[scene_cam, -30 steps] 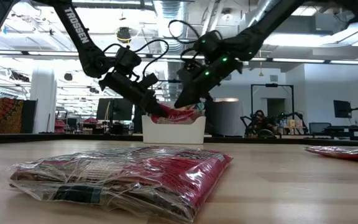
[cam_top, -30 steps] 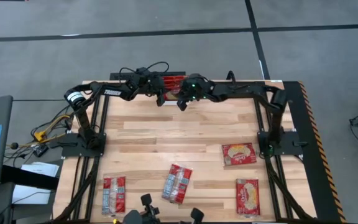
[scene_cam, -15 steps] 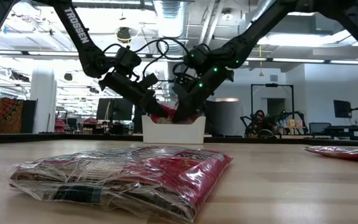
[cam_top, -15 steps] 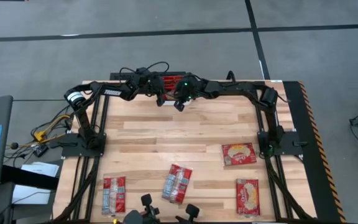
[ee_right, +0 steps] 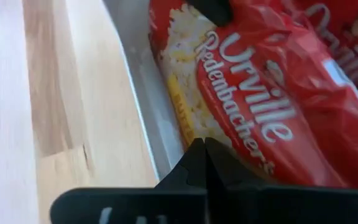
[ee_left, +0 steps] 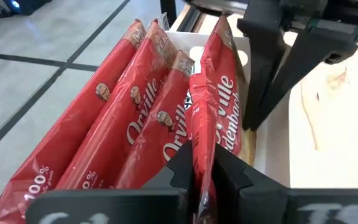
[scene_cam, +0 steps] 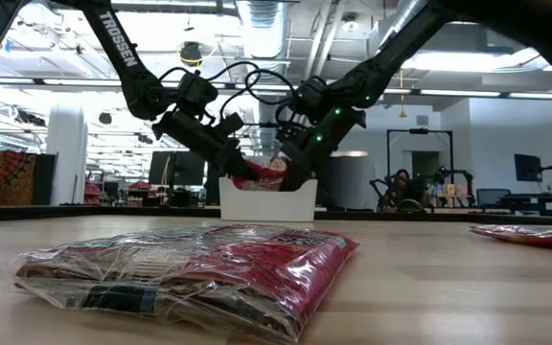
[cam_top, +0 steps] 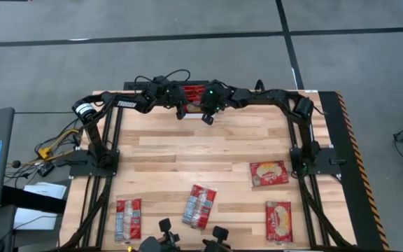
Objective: Sort popcorn bags into baskets
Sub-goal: Put the red popcorn bag into the white bin
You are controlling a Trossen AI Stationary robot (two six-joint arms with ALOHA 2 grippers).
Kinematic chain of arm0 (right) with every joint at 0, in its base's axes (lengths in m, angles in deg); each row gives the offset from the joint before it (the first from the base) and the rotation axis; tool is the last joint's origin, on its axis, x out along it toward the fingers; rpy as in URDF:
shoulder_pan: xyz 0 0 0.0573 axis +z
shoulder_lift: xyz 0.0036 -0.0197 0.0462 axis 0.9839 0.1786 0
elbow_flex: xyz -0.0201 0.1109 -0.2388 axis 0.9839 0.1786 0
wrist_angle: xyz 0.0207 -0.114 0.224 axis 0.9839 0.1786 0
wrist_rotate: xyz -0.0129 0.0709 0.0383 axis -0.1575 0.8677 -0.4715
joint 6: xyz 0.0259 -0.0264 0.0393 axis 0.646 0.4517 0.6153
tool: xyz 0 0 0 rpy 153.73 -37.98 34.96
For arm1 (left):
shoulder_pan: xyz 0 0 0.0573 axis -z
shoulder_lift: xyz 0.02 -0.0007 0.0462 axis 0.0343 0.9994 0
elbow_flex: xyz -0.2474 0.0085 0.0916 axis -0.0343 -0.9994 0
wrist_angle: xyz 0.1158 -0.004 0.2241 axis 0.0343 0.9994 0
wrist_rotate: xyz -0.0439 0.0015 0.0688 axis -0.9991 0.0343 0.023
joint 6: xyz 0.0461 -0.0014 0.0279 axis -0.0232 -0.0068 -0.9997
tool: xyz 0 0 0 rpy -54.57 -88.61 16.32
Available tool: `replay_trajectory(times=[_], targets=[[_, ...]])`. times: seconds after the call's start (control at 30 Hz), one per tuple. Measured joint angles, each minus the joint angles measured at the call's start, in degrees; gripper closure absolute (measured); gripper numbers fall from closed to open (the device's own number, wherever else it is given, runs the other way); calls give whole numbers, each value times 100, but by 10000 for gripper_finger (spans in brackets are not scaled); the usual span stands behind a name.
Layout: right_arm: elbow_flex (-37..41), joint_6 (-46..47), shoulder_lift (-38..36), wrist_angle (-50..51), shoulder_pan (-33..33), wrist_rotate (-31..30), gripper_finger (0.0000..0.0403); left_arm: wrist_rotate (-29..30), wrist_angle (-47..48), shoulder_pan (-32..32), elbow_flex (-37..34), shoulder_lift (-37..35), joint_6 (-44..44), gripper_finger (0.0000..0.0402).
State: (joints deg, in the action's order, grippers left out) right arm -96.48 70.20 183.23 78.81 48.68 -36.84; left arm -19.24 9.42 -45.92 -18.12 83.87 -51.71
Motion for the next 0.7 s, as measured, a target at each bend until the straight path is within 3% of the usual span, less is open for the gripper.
replay_trajectory(times=[0.33,0.7], targets=[[-4,-1026,70,142,-61,30,399,-7,2,19,0,0,2,385],[12,-1238,81,191,-61,-36,398,-28,0,123,2,0,0,385]])
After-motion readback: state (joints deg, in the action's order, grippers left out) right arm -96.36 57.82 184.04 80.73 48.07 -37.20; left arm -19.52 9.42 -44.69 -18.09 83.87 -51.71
